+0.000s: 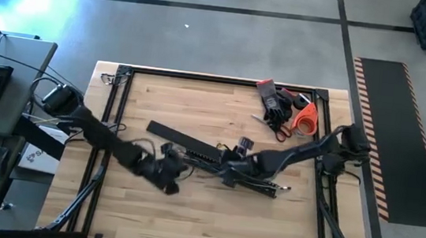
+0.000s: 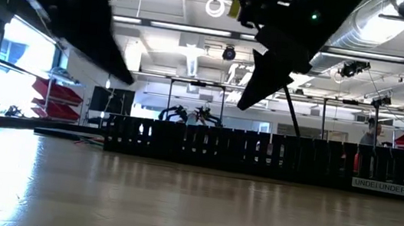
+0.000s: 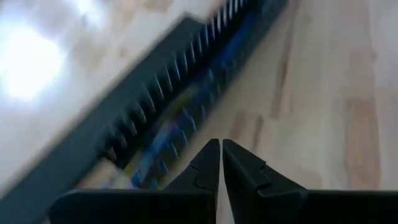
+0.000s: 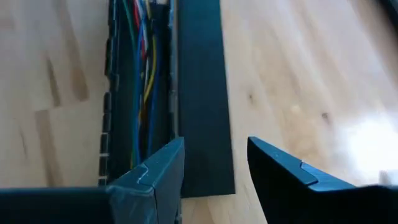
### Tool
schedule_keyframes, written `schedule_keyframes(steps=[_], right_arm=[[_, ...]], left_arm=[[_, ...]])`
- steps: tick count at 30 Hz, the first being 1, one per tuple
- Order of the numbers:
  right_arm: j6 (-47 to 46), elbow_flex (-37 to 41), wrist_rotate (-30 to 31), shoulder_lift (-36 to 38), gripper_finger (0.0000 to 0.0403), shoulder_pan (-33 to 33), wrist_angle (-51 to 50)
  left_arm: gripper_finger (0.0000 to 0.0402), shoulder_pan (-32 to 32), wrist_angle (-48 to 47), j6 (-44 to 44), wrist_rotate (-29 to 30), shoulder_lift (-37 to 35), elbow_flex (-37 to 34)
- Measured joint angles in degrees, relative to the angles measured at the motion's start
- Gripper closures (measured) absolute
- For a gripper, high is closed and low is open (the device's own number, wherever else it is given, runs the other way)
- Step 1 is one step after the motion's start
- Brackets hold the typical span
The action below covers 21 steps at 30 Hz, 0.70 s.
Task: Ziptie cables
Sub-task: Close the black cable duct
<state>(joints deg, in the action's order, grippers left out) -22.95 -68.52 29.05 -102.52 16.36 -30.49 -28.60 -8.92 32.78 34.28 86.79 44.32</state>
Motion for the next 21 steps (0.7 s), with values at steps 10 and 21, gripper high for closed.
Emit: schedule_keyframes(steps=[10, 21], right_arm=[[5.3, 0.0, -17.7, -4.8, 0.024, -2.9, 10.3], [20.1, -5.8, -26.2, -4.8, 0.024, -3.4, 25.5]], left_arm=[[0.0399, -13.8, 9.1, 10.1, 12.5, 3.8, -0.1], [0.0399, -17.0, 11.7, 5.6, 20.3, 2.4, 2.3]])
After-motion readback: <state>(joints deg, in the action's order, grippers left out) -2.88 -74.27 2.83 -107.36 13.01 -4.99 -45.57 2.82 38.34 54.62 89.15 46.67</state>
